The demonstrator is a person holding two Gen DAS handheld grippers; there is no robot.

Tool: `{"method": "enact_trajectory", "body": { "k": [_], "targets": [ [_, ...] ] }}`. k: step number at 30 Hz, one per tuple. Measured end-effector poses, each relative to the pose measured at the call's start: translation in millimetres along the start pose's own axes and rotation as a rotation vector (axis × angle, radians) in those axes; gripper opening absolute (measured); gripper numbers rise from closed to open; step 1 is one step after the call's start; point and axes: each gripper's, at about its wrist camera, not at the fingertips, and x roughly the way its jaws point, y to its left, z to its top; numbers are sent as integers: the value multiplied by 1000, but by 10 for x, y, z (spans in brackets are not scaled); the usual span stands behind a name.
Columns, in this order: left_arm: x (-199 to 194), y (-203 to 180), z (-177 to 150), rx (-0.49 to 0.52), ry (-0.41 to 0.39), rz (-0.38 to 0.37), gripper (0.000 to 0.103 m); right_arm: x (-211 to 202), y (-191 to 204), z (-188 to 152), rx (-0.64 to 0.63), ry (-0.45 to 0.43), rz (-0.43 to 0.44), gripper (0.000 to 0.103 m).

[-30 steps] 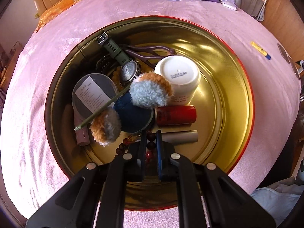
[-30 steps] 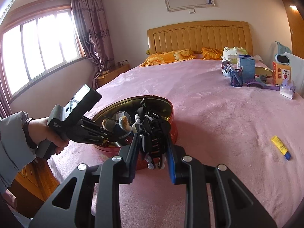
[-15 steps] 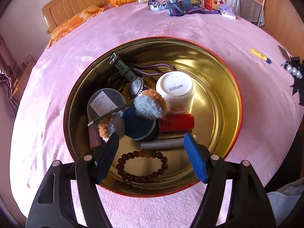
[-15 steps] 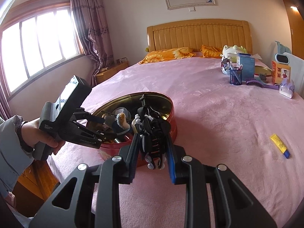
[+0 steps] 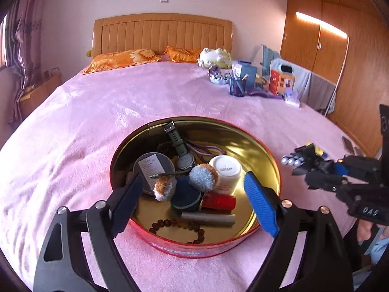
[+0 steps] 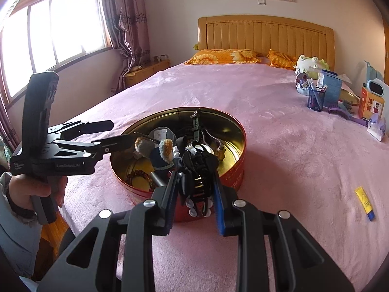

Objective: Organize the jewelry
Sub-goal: 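Lower the black clip into the tin with the right tool and release it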

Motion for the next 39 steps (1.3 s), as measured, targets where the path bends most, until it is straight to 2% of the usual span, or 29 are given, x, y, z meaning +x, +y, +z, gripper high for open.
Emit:
{"method": "enact_trajectory", "body": {
  "k": [5,8,12,16,19,23,26,34,39],
  "targets": [
    [-160,201,-53,-130,-109,-24,90,253,78,195,-47,85,-20,29],
    [-237,274,-111,-156,-152,-81,95,438,61,279,-55,155,-36,29],
    [-331,361,-186,-187,-211,-79,96,656,15,368,-66,226,-61,29],
    [-328,421,-242,-225,-208,-75,96,866,-42,518,-45,263,-79,29],
    [-302,392,-286,-192,-188,-57,96,1089,2,657,-75,302,-100,29],
    [-263,317,-314,-182,-172,-85,96,1524,105,824,-154,382,-142,29],
    [-267,330,-332,-196,-178,-97,96,1808,142,903,-159,438,-132,29],
    [-304,411,-362,-212,-196,-108,96,2314,306,875,-188,528,-110,29],
    [-266,431,-371,-219,-178,-113,96,2426,366,767,-214,559,-134,29]
  ]
}}
